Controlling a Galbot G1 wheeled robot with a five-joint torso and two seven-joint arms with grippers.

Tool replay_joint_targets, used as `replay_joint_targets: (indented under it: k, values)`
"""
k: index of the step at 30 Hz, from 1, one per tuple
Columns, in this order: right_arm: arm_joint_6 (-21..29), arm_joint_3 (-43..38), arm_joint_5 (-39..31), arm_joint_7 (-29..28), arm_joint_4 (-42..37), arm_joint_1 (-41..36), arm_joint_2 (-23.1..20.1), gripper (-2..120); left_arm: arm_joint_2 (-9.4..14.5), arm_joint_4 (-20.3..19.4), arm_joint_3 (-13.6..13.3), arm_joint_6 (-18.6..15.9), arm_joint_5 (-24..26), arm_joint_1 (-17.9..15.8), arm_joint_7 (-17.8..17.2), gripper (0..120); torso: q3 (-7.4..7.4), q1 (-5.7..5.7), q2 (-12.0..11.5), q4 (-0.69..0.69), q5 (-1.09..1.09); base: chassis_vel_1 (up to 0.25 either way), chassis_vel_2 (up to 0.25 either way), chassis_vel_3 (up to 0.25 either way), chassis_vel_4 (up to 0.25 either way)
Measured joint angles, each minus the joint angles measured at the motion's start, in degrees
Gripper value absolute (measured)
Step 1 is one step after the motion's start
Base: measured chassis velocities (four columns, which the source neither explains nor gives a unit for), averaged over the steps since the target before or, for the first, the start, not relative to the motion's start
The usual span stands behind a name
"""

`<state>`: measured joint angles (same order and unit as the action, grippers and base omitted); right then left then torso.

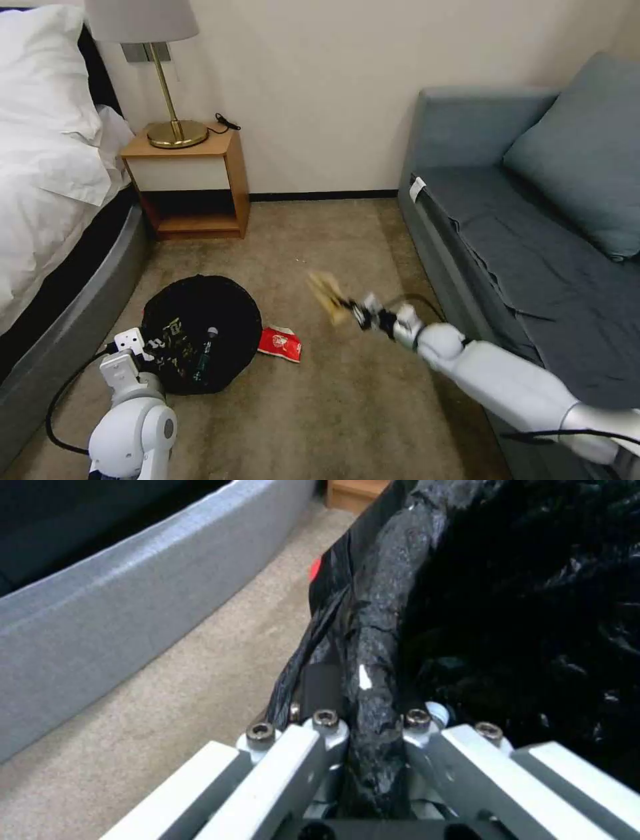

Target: Pick up the trash bin, then pick up the garbage on the floor and place it into the trash bin.

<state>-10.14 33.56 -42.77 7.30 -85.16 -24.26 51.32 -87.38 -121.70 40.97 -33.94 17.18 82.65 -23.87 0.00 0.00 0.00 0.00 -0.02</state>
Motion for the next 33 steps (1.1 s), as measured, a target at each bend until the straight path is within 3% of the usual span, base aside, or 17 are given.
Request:
replay_joint_targets:
  k: [1, 5, 10, 18, 24, 33]
  values:
    - [0.0, 0.0, 0.0, 0.0, 0.0, 0.0, 0.0, 0, 0.0, 0.0, 0.0, 0.0, 0.0, 0.0, 0.0, 2, 0.00, 0.00, 0.0, 0.00, 0.00, 0.000, 0.000, 0.000, 0.000]
    - [3.5, 3.2, -5.8, -6.6, -13.1, 3.6, 1.6, 0, -0.2, 0.0, -0.4, -0.1, 0.0, -0.1, 0.0, 2, 0.00, 0.00, 0.0, 0.01, 0.00, 0.000, 0.000, 0.000, 0.000]
    - [4.9, 8.4, -7.1, -10.0, -16.7, 5.7, 3.8, 0, -0.3, -0.1, -0.5, -0.2, 0.0, -0.1, 0.0, 2, 0.00, 0.00, 0.0, 0.01, 0.00, 0.000, 0.000, 0.000, 0.000]
    - [5.0, 21.5, -4.3, -14.3, -9.9, 9.5, 10.6, 0, -0.9, -1.1, -0.6, -0.2, -0.1, 0.2, 0.0, 2, 0.00, 0.00, 0.0, 0.00, 0.01, 0.000, 0.000, 0.000, 0.000]
    - [4.9, 24.4, -1.8, -16.4, -5.9, 10.3, 14.1, 0, -1.1, -1.5, -0.5, -0.2, -0.2, 0.5, 0.0, 2, 0.00, 0.00, 0.0, 0.01, 0.01, 0.000, 0.000, 0.000, 0.000]
    - [5.7, 25.1, -0.8, -17.4, -6.5, 10.4, 13.5, 36, -1.4, -1.8, -0.4, -0.2, -0.3, 0.6, 0.0, 2, 0.00, 0.00, 0.0, -0.01, 0.01, 0.000, 0.000, 0.000, 0.000]
